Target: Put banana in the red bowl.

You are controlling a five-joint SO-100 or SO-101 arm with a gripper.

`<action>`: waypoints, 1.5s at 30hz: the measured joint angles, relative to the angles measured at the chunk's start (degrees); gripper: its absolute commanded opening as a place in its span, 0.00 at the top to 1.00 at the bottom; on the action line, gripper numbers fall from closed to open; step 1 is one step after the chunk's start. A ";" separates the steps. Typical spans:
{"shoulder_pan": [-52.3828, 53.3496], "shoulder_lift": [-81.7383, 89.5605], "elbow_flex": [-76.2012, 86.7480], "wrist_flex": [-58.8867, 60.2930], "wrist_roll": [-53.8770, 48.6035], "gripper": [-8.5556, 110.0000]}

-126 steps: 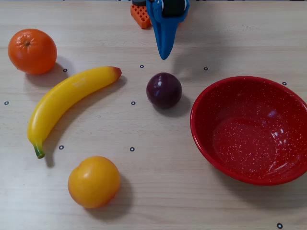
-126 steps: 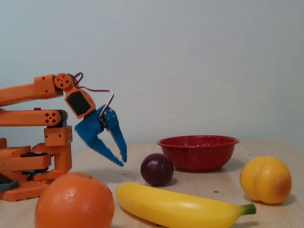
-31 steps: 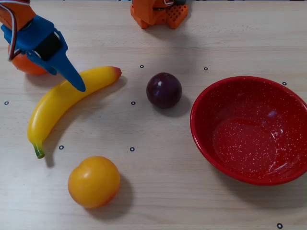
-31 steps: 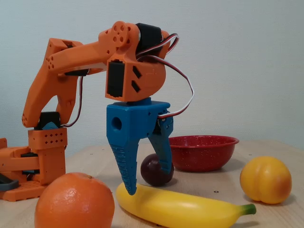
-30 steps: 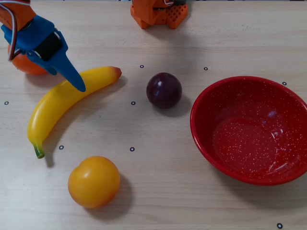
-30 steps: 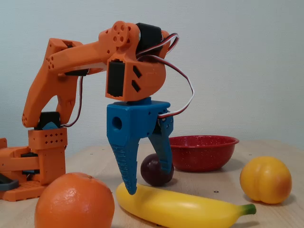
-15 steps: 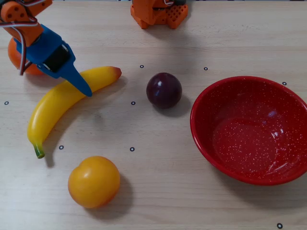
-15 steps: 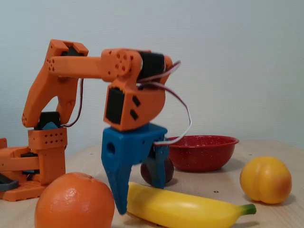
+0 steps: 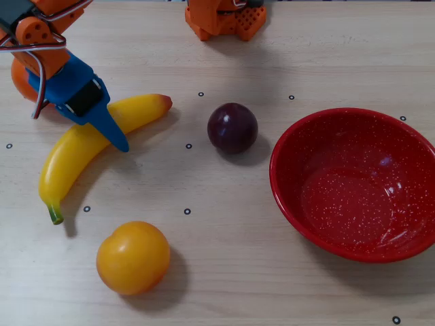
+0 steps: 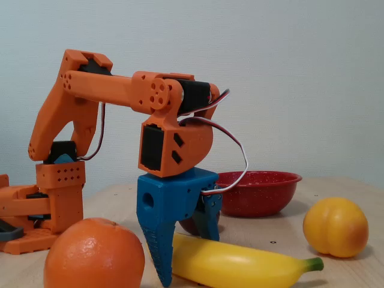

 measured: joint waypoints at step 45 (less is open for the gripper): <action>-2.20 6.15 9.14 -9.23 8.70 0.93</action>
